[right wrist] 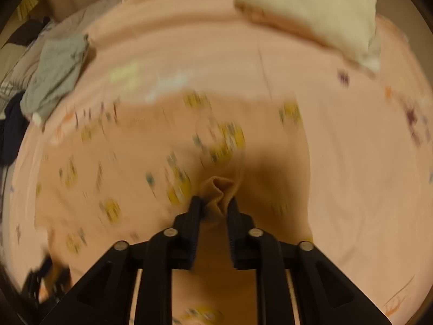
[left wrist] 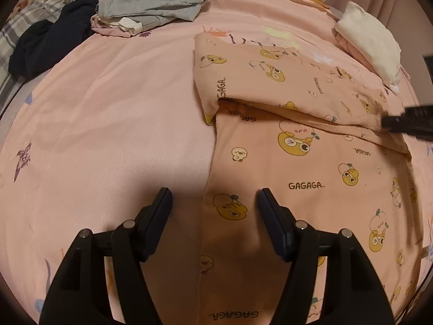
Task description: Fold small clothes
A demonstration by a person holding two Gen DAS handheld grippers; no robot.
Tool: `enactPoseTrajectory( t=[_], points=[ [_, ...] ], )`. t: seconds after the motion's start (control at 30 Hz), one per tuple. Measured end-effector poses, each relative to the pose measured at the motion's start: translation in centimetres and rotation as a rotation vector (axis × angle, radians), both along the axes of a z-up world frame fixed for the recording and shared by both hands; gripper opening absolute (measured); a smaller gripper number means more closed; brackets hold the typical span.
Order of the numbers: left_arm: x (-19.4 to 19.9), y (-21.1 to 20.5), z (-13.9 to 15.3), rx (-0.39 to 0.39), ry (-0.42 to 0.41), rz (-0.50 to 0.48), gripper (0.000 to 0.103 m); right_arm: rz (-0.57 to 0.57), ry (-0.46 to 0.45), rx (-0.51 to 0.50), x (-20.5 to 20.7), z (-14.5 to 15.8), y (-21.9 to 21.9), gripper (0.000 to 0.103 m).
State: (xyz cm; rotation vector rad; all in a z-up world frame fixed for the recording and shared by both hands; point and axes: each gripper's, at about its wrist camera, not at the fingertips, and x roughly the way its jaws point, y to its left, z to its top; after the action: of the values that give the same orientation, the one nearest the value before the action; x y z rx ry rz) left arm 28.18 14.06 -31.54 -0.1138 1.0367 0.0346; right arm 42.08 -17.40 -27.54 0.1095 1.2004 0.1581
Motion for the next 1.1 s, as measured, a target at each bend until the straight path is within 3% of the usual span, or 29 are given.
enactPoseTrajectory(
  t=[0.13, 0.2, 0.27, 0.33, 0.37, 0.4, 0.5, 0.63, 0.87, 1.0, 1.07, 1.1],
  points=[
    [0.1, 0.4, -0.1, -0.022, -0.003, 0.000, 0.068, -0.067, -0.032, 0.096, -0.4, 0.9, -2.2, 0.038],
    [0.1, 0.4, -0.1, -0.026, -0.004, -0.005, 0.070, -0.108, -0.055, 0.159, 0.0, 1.3, -2.8, 0.063],
    [0.2, 0.4, -0.2, -0.027, -0.004, -0.009, 0.072, -0.136, -0.051, 0.202, 0.4, 0.8, -3.0, 0.066],
    [0.3, 0.3, -0.2, -0.027, -0.003, -0.013, 0.075, -0.130, -0.011, 0.186, 0.7, -0.4, -2.4, 0.060],
    [0.3, 0.4, -0.2, -0.029, -0.001, -0.015, 0.075, -0.142, -0.011, 0.174, 1.0, -1.2, -1.9, 0.040],
    [0.4, 0.5, -0.2, -0.036, -0.001, -0.013, 0.076, -0.142, -0.022, 0.173, 1.0, -1.4, -1.7, 0.028],
    [0.5, 1.0, -0.2, -0.075, -0.008, 0.013, 0.076, -0.157, -0.110, 0.153, 0.3, -0.9, -1.7, 0.010],
    [0.5, 1.4, -0.1, -0.100, -0.047, 0.051, 0.074, -0.189, -0.183, 0.209, 0.4, 1.8, -3.3, 0.009],
    [0.5, 2.4, 0.1, -0.188, -0.091, 0.076, 0.076, -0.217, -0.289, 0.030, 0.5, 4.1, -5.9, 0.005],
    [0.7, 1.8, 0.1, -0.152, -0.093, 0.089, 0.076, -0.246, -0.237, 0.003, 0.4, 2.1, -8.3, 0.005],
    [0.8, 0.8, -0.1, -0.090, -0.096, 0.069, 0.080, -0.215, -0.152, 0.069, 0.5, 0.6, -8.8, 0.005],
    [0.8, 0.5, -0.3, -0.064, -0.098, 0.056, 0.082, -0.204, -0.118, 0.098, 0.6, 0.2, -8.9, 0.013]
  ],
)
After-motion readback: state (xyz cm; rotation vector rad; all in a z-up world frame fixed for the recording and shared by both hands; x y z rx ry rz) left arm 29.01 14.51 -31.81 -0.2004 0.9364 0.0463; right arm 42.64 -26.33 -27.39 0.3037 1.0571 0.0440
